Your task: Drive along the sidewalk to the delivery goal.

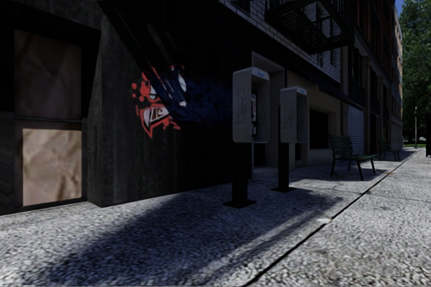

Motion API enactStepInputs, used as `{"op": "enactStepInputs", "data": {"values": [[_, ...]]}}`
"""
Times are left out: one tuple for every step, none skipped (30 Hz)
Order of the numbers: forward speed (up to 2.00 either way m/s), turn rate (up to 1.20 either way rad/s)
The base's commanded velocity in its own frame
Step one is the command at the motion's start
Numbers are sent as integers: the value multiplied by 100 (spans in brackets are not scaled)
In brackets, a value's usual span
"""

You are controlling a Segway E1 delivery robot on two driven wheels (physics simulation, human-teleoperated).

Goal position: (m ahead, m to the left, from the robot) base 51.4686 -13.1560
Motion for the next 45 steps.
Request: {"op": "enactStepInputs", "data": {"values": [[89, -54], [89, -54], [89, -54], [88, -54], [88, -54], [88, -55], [88, -55], [88, -55], [88, -55], [88, -55], [88, -55], [88, -55], [88, -55], [88, -56], [87, -56], [87, -56], [87, -57], [87, -58], [87, -59], [87, -59], [87, -59], [87, -59], [87, -60], [87, -60], [87, -60], [87, -60], [87, -60], [87, -60], [87, -60], [87, -60], [87, -60], [87, -60], [87, -60], [88, -60], [89, -60], [89, -60], [89, -60], [89, -60], [89, -60], [89, -60], [89, -60], [89, -60], [90, -56], [90, -51], [90, -51]]}}
